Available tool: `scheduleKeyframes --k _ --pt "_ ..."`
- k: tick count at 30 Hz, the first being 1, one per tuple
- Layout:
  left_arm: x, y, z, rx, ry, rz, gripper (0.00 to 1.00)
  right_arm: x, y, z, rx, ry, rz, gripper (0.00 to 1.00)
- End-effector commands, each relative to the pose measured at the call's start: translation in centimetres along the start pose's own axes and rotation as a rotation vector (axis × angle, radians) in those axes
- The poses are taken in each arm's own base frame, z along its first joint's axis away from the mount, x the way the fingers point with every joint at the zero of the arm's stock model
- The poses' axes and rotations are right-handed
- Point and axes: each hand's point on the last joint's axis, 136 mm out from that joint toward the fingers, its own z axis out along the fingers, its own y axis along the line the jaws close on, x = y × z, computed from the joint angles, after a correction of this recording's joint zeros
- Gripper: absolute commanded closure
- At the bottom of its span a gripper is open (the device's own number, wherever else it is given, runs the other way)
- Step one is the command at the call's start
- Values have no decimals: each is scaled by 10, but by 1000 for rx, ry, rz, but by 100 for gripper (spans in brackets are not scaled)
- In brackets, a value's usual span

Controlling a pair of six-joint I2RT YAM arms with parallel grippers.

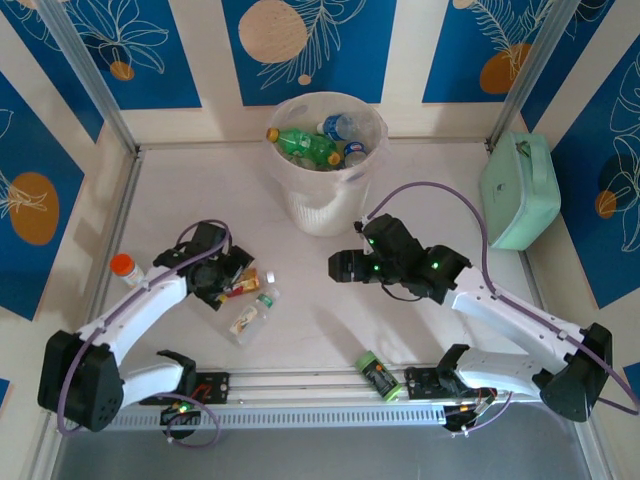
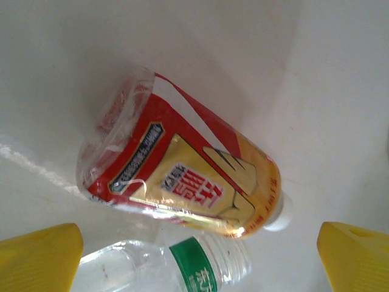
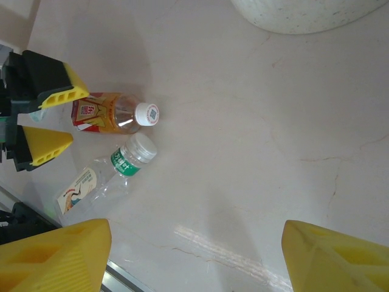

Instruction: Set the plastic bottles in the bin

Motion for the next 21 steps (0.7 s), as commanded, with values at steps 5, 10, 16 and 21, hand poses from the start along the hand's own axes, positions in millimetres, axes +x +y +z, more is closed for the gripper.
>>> scheduleKeyframes --k 5,10,16,21 --pt "-17 -11 12 -57 -49 -85 1 -2 9 -2 -28 1 6 25" --pt "-22 -20 31 -63 -50 -92 1 -3 9 -3 -28 2 7 25" --pt "-24 -20 51 -99 -29 -92 4 -3 8 -5 -23 3 0 25" --pt "-27 -19 59 -110 -27 -85 10 -4 9 -7 -23 3 1 25"
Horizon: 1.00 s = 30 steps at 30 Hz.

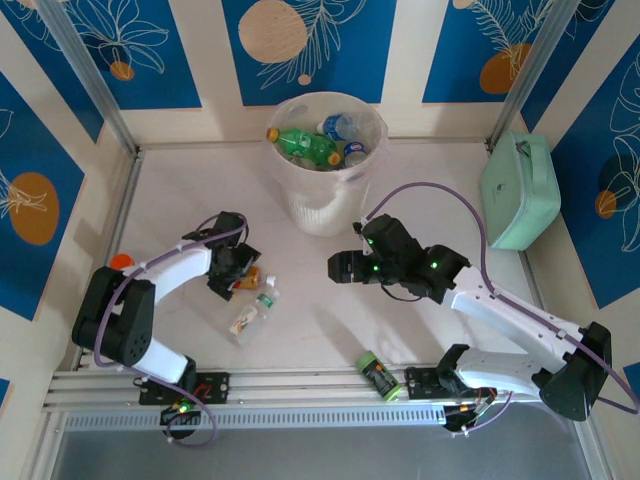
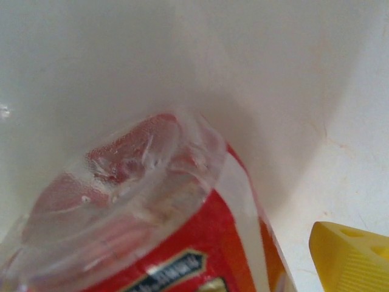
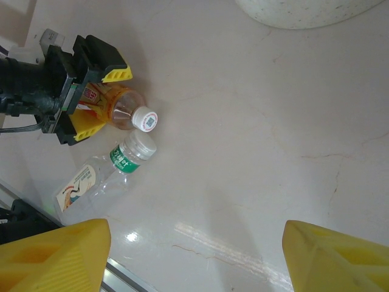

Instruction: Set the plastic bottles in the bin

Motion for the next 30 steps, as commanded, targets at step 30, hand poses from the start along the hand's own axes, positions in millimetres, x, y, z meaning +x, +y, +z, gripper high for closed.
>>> scheduleKeyframes --k 30 --pt "14 -147 -208 819 6 338 34 -63 101 -58 -298 3 -16 28"
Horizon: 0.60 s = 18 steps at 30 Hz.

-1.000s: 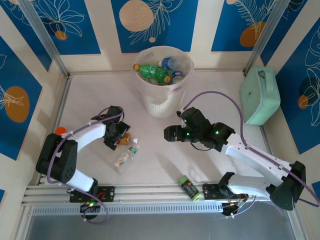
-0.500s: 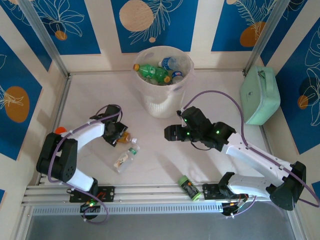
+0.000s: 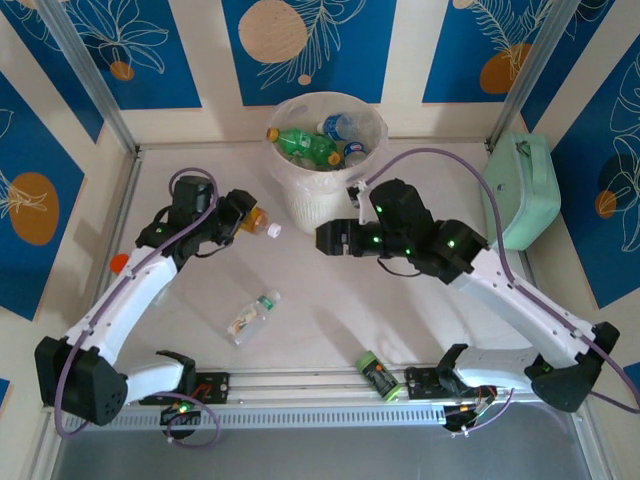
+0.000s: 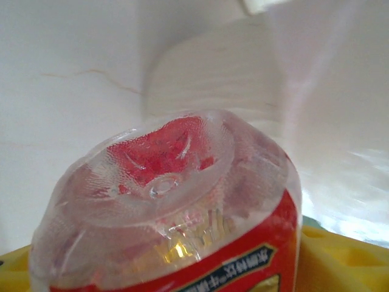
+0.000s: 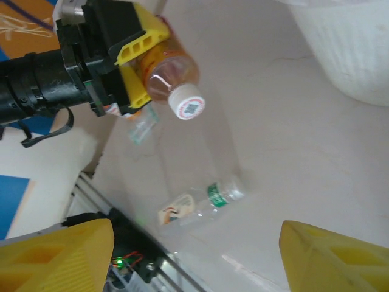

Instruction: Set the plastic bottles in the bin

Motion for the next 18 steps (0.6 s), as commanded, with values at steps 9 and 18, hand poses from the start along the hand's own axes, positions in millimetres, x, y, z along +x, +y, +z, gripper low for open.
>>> scheduleKeyframes --k 9,18 --pt "18 -103 -41 362 152 184 34 -12 37 15 -118 106 21 27" --pt "40 -116 -44 434 262 231 34 -19 43 26 -132 116 26 32"
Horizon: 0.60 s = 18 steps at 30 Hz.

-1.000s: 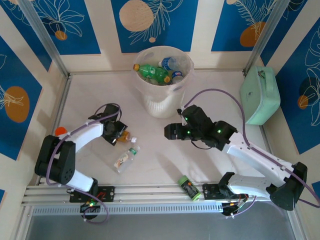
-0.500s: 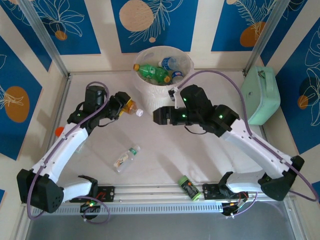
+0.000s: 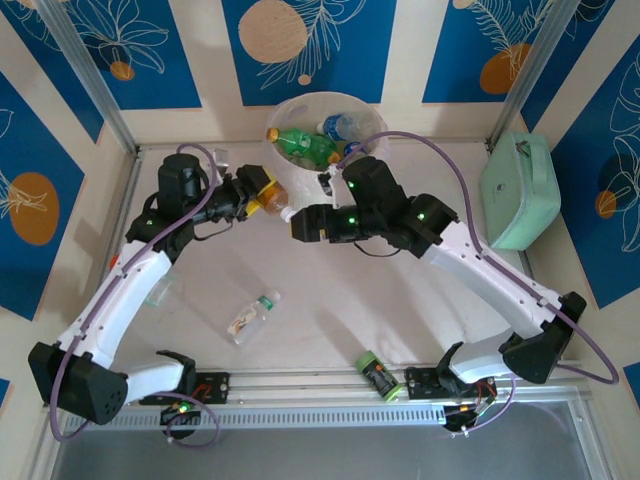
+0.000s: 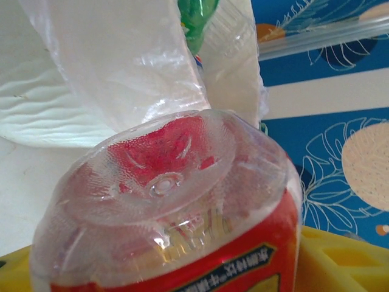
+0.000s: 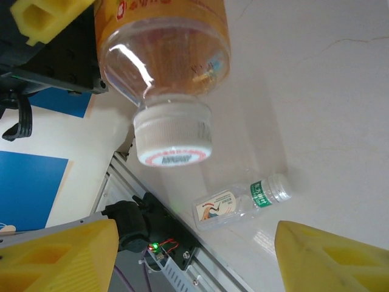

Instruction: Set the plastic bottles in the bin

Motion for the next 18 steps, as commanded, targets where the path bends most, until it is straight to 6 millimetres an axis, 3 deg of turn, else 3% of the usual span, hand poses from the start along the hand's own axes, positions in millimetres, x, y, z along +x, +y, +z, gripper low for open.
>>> scheduleKeyframes --k 1,10,18 --pt "10 -24 0 87 72 68 34 -7 12 -4 -38 3 2 33" --pt "18 -41 -2 150 123 114 34 -12 15 4 -45 18 -2 49" --pt "25 -51 -2 194 175 139 35 -12 13 5 -38 20 0 54"
